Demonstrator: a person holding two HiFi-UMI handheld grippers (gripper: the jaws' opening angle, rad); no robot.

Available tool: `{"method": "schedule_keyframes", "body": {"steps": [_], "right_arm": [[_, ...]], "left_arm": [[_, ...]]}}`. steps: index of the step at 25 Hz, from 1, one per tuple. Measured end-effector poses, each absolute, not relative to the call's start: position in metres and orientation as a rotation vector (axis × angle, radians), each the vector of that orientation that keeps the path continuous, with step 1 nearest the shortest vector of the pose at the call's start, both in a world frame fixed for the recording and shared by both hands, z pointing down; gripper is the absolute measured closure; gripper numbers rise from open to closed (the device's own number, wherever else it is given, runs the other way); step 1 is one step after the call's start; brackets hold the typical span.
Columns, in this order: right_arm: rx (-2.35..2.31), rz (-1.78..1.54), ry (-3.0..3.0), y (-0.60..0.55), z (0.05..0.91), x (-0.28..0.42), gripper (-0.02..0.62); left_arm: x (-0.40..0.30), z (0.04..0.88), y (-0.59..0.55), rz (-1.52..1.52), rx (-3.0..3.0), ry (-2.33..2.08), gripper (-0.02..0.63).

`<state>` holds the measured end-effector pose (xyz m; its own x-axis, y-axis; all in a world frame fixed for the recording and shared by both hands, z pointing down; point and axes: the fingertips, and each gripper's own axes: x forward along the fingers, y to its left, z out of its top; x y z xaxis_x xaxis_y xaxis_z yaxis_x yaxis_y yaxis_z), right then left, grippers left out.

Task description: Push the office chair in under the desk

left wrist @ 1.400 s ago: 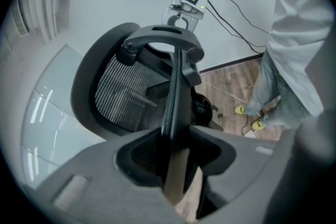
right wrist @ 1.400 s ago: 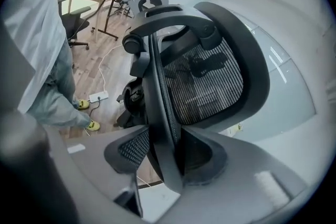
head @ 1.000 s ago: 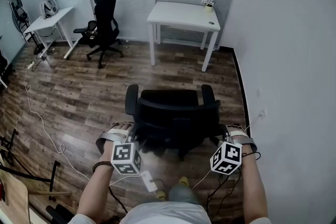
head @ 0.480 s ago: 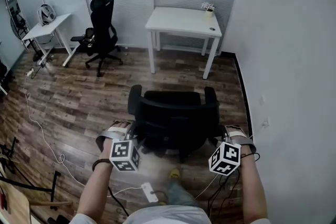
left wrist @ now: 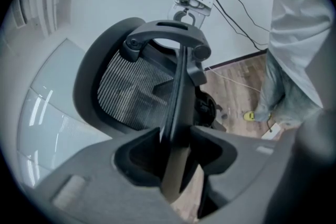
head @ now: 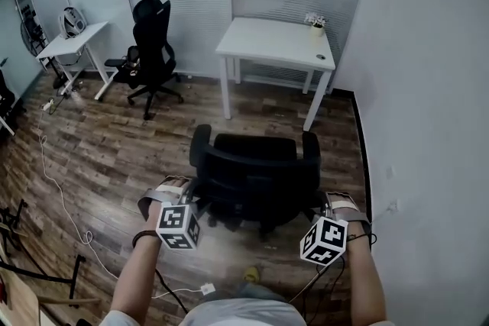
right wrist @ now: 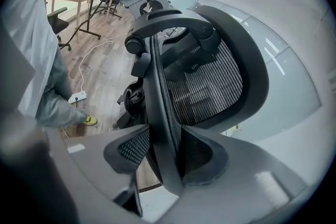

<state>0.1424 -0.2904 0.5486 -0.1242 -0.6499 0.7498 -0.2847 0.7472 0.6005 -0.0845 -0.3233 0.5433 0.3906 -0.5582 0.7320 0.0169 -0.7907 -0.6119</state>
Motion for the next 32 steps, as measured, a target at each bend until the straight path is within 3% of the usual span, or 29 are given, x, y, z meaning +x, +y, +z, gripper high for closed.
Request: {"method": "schedule_keyframes", "body": {"steps": [32], "right_arm": [[0.877,-0.351,-1.686,-0.655,0.539,0.189,0.405]], "left_arm": [[-0.033,0.533,-0.704,-1.317,-2.141,0.417,0.414]]}}
